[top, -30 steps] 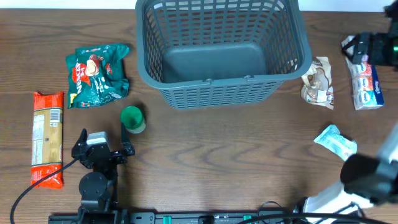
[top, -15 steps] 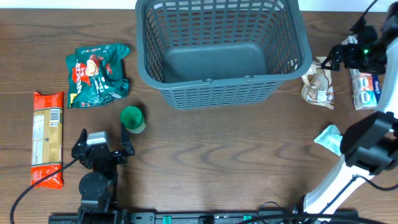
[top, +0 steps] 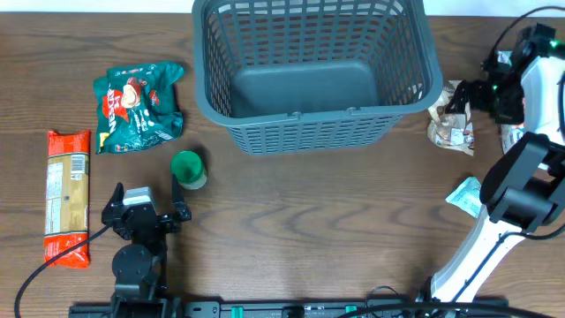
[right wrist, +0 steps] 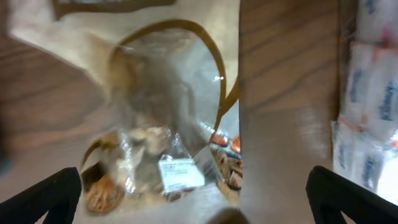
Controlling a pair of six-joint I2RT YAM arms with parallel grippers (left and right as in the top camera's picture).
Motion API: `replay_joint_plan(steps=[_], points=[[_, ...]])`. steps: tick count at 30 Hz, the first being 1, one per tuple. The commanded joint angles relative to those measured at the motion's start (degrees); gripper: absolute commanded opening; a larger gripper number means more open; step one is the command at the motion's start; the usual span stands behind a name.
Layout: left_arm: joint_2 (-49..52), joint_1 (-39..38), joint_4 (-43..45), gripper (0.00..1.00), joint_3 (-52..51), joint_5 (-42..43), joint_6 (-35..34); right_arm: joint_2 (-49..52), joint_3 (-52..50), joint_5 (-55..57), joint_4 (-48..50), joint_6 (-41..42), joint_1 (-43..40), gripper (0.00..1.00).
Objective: Pack container
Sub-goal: 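Reach the right gripper to the beige snack bag and grasp it, then lift the beige bag with the right gripper and drop it into the basket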
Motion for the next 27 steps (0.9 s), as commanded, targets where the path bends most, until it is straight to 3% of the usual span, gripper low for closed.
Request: replay_joint_plan(steps=[1,14,15,16,17,18,27], points=[[0.2,0.3,-1.1,0.99,-1.7,-0.7,0.4,0.5,-4.3,1.4,2.1,3.5,1.5,0.99],[0.2,0.3,-1.1,0.99,-1.7,-0.7,0.4,0.6,-14.4,1.4,10.3,0.4,7.6,0.99],[0.2,0.3,-1.1,0.99,-1.7,-0.7,0.4,0.6,-14.6,1.3,10.3,0.4,7.8,0.87],[0.2,0.3,-1.1,0.99,-1.7,-0.7,0.4,0.6,-14.9,1.1,10.4,0.4,8.0,0.62],[0.2,0.3,-1.1,0.99,-1.7,-0.7,0.4,0.6,-15.1,1.0,10.5,0.2,8.1,0.19],[0.2,0.3,-1.1,0.99,-1.7,-0.7,0.4,0.6,-15.5,1.0,10.7,0.3,8.2,0.01],[0.2,0.3,-1.1,0.99,-1.7,-0.7,0.4,-1.1,-15.5,-0.3,9.7,1.3,8.0,0.01]])
